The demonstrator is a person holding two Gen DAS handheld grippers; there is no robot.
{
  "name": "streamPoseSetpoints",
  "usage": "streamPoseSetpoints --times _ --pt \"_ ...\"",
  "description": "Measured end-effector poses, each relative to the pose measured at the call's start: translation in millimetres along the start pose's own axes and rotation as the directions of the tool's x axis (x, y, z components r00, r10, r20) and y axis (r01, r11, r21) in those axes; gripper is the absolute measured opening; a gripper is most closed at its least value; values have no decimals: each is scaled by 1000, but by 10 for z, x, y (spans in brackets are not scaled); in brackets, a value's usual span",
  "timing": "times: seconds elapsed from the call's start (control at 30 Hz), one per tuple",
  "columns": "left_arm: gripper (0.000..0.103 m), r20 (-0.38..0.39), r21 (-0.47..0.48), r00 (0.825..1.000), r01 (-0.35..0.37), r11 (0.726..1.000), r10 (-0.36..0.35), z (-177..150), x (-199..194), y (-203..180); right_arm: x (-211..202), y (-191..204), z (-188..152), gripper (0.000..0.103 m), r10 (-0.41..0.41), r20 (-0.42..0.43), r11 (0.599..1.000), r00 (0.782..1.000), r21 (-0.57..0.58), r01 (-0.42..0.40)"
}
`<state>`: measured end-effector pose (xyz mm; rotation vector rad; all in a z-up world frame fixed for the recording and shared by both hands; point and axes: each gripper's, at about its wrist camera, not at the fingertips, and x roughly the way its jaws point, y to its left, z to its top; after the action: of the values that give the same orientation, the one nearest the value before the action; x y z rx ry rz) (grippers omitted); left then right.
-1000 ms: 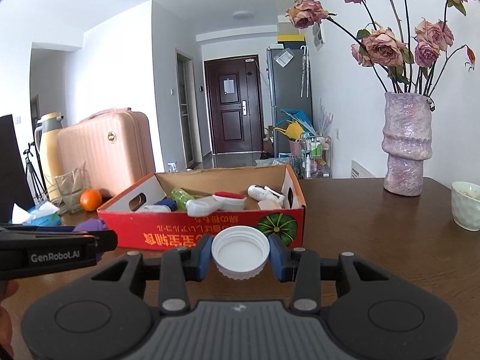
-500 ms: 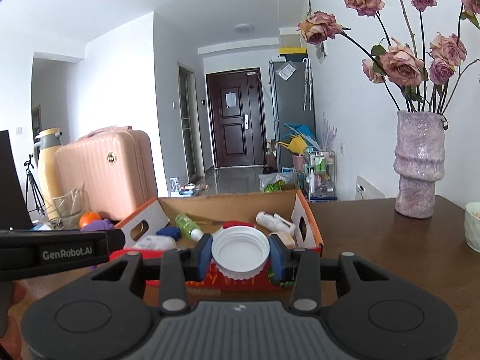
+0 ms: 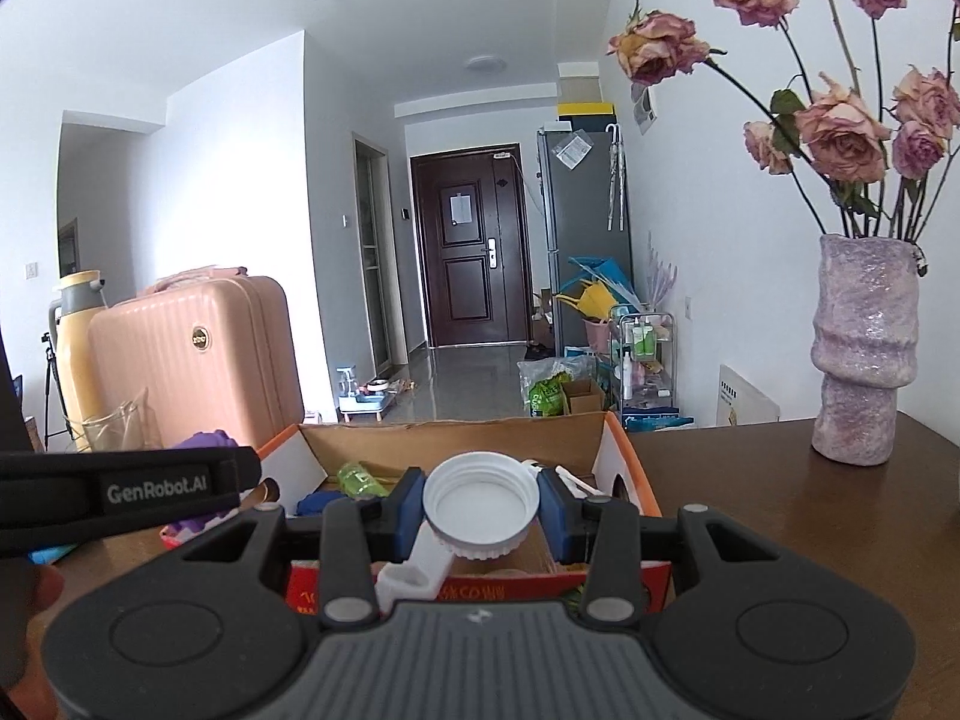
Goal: Organize rigid objects
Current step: 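Carry the purple cap with left tool while right tool carries the white cap over the box, then release the purple cap into the box with left tool while right tool drops the white cap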
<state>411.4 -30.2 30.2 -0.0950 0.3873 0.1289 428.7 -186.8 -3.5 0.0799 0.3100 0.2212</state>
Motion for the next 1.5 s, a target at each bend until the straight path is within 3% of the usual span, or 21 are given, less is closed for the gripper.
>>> streamPoseSetpoints --times 1.5 --pt "55 -65 29 994 -88 996 89 237 1235 133 1128 -49 105 39 -10 -85 999 996 -36 7"
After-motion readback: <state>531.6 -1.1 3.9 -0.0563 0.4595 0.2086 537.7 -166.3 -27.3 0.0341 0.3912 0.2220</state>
